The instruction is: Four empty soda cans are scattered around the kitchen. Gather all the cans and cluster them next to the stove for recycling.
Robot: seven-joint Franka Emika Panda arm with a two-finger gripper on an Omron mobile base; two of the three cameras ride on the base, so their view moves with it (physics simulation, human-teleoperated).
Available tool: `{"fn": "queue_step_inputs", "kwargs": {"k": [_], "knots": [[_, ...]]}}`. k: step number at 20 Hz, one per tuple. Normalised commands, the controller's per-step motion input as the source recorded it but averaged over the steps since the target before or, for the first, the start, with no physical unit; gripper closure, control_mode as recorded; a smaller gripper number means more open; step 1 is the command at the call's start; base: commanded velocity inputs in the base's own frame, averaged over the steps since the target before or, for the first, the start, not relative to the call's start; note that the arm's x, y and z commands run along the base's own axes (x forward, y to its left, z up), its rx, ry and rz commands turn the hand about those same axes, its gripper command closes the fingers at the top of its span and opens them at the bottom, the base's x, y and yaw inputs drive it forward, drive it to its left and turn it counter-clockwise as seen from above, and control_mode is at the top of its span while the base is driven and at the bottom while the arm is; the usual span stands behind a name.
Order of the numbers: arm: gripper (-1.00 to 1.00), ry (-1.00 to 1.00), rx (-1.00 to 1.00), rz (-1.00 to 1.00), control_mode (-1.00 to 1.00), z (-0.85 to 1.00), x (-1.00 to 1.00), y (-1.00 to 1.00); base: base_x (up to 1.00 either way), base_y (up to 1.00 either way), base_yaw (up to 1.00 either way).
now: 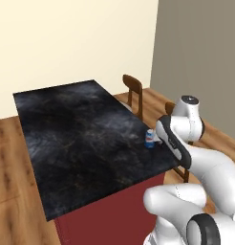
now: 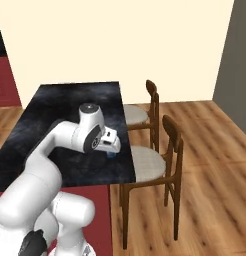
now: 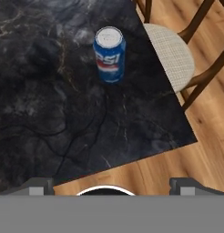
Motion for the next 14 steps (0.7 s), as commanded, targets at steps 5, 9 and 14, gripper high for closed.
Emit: {"fn": "queue_step_inputs", "kwargs": {"k": [5, 9, 14], "knots": [[-1.00, 0.04, 0.00, 0.02, -1.00, 0.00, 0.33, 0.10, 0.00, 0.00, 0.00], [-1.00, 0.05, 0.00, 0.02, -1.00, -0.01, 0.28, 0.10, 0.00, 0.00, 0.00], [-1.00, 0.05, 0.00, 0.03, -1.00, -0.05, 0.22, 0.01, 0.00, 0.00, 0.00]]}}
